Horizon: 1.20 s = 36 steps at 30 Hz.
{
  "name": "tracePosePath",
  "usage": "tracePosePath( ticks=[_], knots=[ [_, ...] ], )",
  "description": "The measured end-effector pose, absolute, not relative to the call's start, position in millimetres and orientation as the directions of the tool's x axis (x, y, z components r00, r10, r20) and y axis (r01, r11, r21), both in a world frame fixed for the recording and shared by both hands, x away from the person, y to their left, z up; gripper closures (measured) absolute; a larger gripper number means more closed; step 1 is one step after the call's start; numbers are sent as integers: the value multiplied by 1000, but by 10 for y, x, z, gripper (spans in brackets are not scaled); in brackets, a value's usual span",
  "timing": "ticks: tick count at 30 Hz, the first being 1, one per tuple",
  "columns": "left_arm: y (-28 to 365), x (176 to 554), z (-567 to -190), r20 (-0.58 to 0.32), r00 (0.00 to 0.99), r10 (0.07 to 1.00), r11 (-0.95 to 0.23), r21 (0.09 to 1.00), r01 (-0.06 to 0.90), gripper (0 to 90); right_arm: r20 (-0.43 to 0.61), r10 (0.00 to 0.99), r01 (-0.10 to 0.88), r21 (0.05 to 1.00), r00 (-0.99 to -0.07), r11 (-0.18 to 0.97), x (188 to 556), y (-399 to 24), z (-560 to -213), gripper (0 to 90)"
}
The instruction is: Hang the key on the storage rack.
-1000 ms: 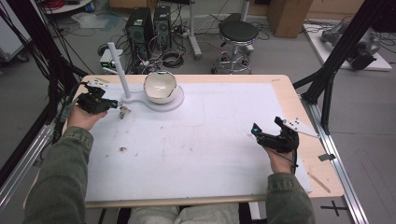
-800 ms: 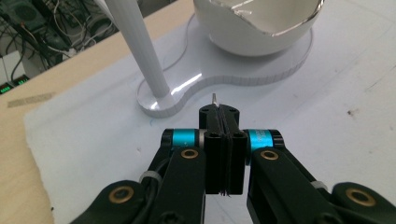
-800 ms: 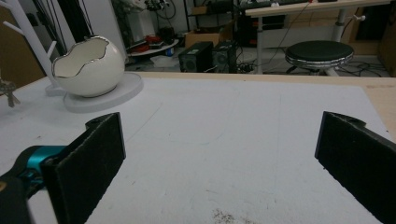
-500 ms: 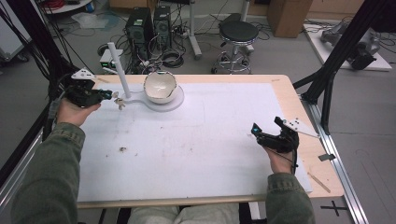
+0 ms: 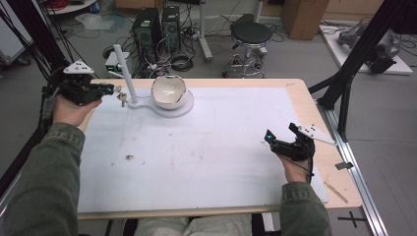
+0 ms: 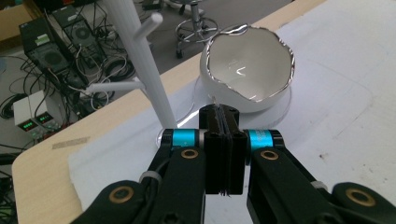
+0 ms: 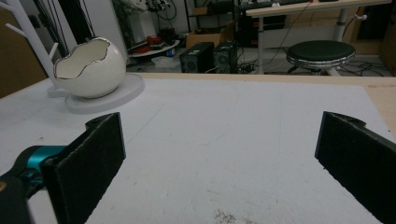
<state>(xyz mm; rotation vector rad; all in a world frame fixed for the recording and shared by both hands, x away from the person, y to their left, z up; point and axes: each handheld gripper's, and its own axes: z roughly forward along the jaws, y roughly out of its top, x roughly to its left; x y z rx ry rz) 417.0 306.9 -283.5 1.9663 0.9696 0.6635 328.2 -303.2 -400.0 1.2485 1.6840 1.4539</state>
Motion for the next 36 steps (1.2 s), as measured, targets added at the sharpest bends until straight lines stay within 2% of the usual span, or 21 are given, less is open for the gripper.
tracePosePath(
  ticks=[19,24,36],
  knots=[
    [3028,4190,-2526,109,547,830,-334,883,331,889,151,908,276,960,-390,-41,3277,-3037,-3997,6],
    [3027,4218,-2456,129,526,840,-338,884,322,889,152,908,276,960,-391,-42,3275,-3034,-3996,6],
    [3028,4283,-2444,107,468,877,-270,917,295,889,155,907,275,960,-391,-46,3278,-3047,-3996,6]
  ],
)
